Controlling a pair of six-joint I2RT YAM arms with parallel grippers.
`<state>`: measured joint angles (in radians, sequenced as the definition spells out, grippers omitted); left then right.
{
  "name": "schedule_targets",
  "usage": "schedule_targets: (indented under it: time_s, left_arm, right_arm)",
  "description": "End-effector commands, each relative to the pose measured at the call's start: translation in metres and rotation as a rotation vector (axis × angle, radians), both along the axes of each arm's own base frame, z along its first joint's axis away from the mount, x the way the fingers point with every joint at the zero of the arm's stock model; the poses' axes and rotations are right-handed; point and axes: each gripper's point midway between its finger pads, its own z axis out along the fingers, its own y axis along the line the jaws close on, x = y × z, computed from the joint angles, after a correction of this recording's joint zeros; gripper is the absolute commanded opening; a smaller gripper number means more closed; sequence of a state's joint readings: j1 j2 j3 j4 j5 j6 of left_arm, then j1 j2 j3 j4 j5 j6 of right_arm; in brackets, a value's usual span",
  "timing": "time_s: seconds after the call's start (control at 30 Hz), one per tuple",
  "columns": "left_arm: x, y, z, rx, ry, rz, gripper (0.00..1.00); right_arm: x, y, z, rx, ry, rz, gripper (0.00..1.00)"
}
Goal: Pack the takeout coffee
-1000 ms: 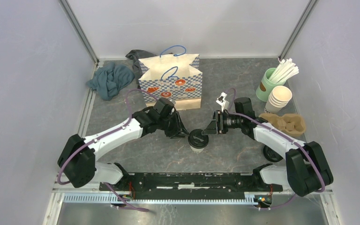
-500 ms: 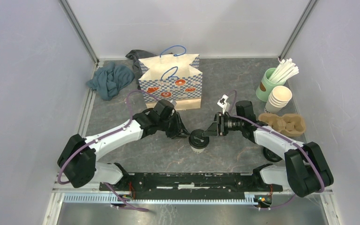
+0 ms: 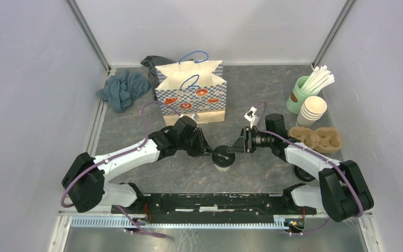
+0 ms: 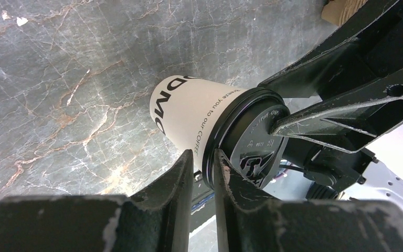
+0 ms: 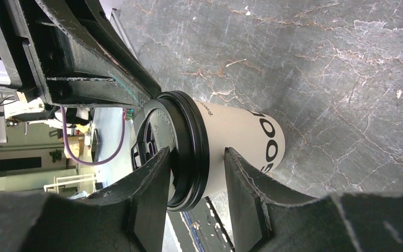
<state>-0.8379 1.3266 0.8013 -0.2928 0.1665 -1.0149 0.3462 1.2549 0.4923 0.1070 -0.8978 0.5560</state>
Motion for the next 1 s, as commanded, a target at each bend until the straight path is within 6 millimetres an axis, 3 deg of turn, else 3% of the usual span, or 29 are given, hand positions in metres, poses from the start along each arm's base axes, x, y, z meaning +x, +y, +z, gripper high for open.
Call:
schedule_targets:
  time_s: [0.0,0.13,0.27,0.43,0.57,0.7,0.97]
  left_arm:
    - [-0.038,0.055,-0.071,0.337,0.121,-0.066,0.27]
    - [-0.013,0.026,-0.02,0.262,0.035,-0.076,0.31]
    - [0.011,0.008,0.026,0.237,-0.038,-0.068,0.43]
    - [0.018,0.004,0.055,0.205,-0.067,-0.056,0.61]
    - [-0.007,-0.019,0.054,0.067,0.005,-0.127,0.72]
    - [-0.028,-0.034,0.039,0.07,0.043,-0.178,0.63]
    - [-0.011,-0.04,0.021,0.143,0.008,-0.178,0.53]
  right_arm:
    - [-0.009,-0.009,-0.025,-0.074,0.04,-0.018,0.47]
    - [-0.007,-0.008,-0.015,-0.062,0.026,-0.01,0.48]
    - [-0.003,-0.006,0.0,-0.052,0.001,-0.004,0.53]
    - [0.0,-0.007,0.01,-0.067,-0.021,0.004,0.6]
    - [0.0,-0.011,0.007,-0.112,-0.04,0.019,0.64]
    - [-0.004,-0.013,0.005,-0.116,-0.031,0.024,0.59]
    - [-0.015,-0.011,0.016,-0.019,0.042,-0.088,0.54]
